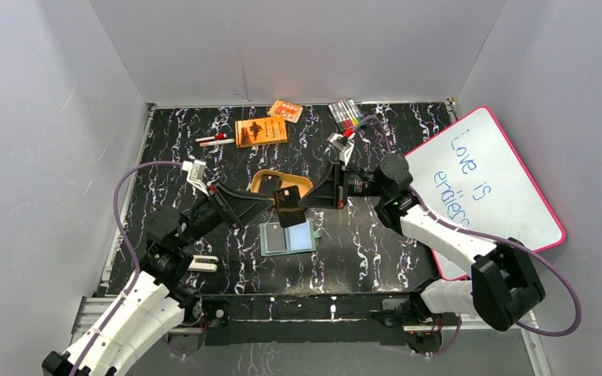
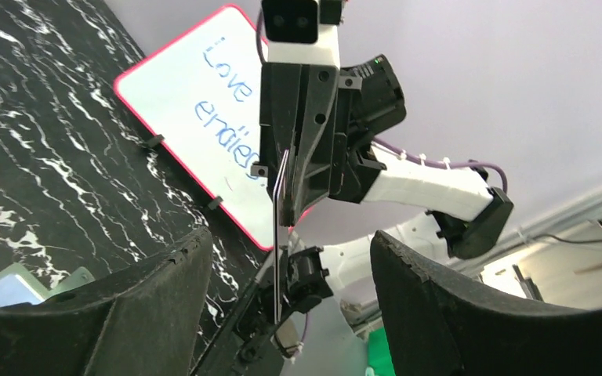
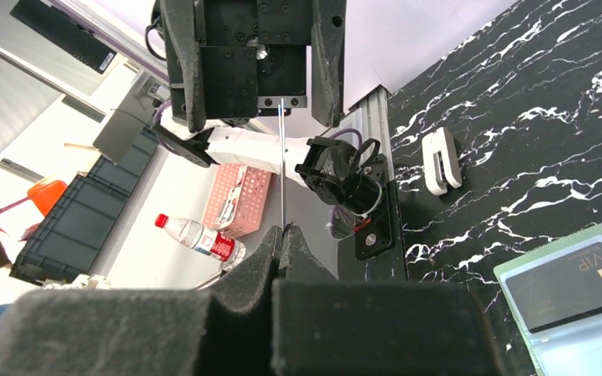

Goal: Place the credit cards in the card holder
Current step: Pick up the credit card from the storage box.

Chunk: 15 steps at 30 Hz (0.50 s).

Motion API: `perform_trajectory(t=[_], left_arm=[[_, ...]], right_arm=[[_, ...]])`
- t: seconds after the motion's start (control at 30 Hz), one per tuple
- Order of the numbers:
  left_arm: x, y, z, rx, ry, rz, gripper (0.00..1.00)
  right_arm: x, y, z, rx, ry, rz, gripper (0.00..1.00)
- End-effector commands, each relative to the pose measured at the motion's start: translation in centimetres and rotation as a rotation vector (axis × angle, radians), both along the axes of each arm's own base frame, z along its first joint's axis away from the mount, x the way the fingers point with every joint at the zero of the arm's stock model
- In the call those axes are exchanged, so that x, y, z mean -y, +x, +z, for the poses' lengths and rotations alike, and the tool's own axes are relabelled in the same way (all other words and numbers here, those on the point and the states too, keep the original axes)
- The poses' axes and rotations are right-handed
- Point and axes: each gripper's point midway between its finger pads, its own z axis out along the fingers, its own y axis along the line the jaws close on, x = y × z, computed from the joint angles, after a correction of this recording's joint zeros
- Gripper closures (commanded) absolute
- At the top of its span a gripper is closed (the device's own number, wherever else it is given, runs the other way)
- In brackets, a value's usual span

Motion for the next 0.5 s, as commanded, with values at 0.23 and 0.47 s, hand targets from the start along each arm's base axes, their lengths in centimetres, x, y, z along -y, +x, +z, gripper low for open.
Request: perform_trajectory(t=[0.23, 0.47], left_arm=[[1.6, -2.4, 0.6, 0.061, -0.063, -0.195, 0.42], [1.7, -2.4, -0.3, 0.057, -0.038, -0.199, 0.50]], right_arm=[[1.1, -1.7, 3.6, 0.059, 0.186, 0.047, 1.00], [1.2, -1.8, 4.1, 0.034, 0.219, 0.057, 1.00]])
